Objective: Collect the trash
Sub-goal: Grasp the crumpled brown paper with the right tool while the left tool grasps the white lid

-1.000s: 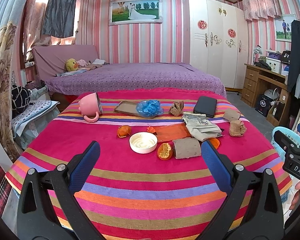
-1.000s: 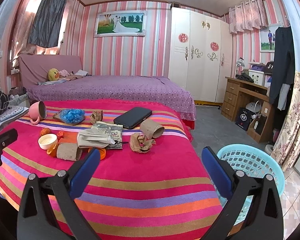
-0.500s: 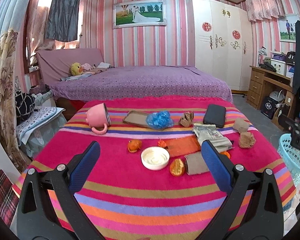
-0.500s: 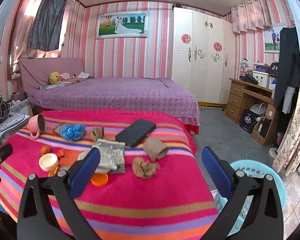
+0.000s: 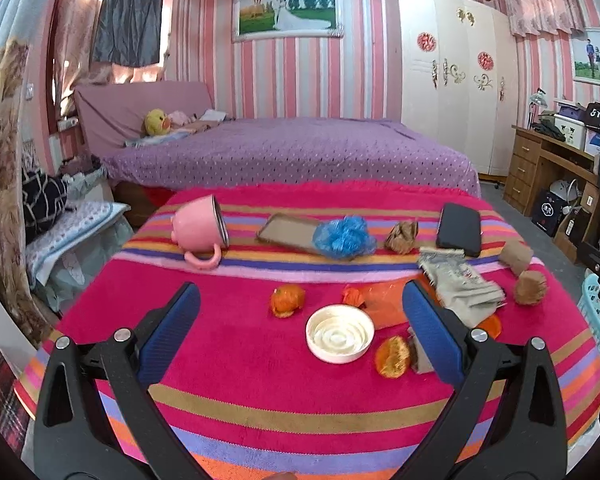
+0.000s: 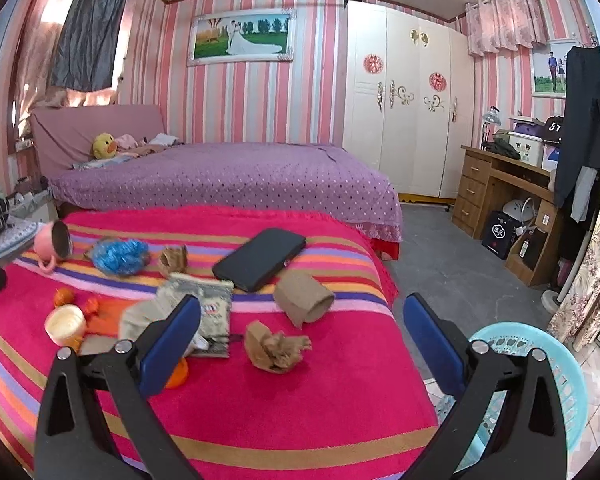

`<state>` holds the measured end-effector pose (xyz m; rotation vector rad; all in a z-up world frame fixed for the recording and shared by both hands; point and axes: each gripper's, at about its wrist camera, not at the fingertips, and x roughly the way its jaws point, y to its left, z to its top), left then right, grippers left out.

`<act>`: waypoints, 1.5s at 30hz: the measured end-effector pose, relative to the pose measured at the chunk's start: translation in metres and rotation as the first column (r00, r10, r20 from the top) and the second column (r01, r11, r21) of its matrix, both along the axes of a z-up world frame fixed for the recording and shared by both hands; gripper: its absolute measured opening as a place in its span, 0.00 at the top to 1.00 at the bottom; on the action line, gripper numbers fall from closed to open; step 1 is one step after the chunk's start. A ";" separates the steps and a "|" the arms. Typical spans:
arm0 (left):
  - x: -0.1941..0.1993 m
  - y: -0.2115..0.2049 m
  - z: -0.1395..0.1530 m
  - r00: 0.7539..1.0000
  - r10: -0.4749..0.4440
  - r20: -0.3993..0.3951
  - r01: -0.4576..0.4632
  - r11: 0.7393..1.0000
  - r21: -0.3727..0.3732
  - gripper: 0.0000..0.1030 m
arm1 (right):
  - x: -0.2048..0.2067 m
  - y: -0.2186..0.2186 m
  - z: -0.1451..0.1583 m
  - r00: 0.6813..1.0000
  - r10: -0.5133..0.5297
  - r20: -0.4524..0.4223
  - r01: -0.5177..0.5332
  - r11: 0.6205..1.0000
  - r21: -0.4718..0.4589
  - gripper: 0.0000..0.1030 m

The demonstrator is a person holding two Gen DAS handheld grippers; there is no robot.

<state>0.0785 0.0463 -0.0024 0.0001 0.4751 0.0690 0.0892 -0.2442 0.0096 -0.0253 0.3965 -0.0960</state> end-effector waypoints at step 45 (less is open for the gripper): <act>0.070 0.009 -0.075 0.931 -0.159 -0.329 0.125 0.984 -0.123 0.22 | 0.037 -0.013 -0.043 0.978 0.039 -0.203 -0.029 0.998 0.054 0.04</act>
